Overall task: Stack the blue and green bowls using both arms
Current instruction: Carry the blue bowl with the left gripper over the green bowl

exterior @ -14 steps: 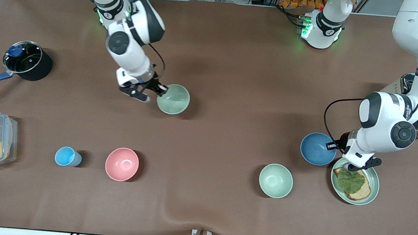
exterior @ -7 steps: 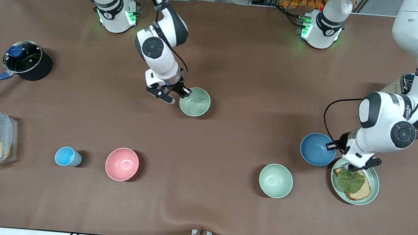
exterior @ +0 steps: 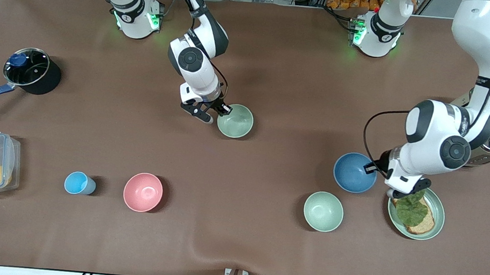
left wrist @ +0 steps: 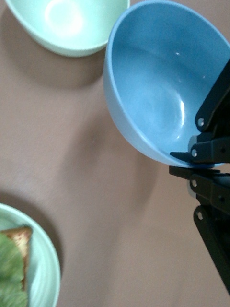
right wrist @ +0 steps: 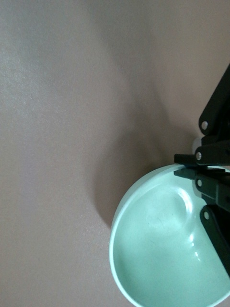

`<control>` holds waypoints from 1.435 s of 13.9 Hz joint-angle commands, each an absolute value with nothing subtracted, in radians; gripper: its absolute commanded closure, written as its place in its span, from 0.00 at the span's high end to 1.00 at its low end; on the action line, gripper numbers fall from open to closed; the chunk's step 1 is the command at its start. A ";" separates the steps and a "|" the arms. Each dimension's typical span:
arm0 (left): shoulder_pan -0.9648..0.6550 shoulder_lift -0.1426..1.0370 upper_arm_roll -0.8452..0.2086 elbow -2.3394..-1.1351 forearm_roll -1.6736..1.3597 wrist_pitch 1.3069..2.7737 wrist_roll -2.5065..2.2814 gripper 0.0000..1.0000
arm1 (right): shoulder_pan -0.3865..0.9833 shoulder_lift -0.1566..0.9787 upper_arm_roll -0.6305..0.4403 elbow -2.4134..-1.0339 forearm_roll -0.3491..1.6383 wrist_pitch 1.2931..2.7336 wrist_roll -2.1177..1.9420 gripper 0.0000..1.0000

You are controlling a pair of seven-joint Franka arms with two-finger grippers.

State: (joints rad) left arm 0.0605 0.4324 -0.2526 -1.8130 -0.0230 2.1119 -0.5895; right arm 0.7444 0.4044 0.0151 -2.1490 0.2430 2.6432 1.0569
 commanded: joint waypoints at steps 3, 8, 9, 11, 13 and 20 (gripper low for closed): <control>0.066 0.416 -0.334 -1.801 -0.040 2.079 -0.727 0.00 | 0.749 0.417 0.002 -2.117 0.255 2.640 1.101 1.00; 0.054 0.419 -0.417 -1.802 -0.040 2.079 -0.860 0.00 | 0.707 0.410 0.000 -2.063 0.258 2.558 1.118 1.00; 0.052 0.420 -0.431 -1.802 -0.040 2.079 -0.876 0.00 | 0.686 0.413 0.000 -2.047 0.261 2.519 1.133 1.00; 0.051 0.423 -0.459 -1.802 -0.040 2.079 -0.903 0.00 | 0.655 0.416 0.003 -2.030 0.264 2.507 1.239 1.00; 0.023 0.433 -0.479 -1.801 -0.040 2.080 -0.945 0.00 | 0.635 0.422 0.002 -2.031 0.339 2.508 1.308 1.00; -0.165 0.497 -0.480 -1.723 -0.046 2.088 -1.140 0.00 | 0.586 0.532 0.003 -2.014 0.785 2.520 1.178 1.00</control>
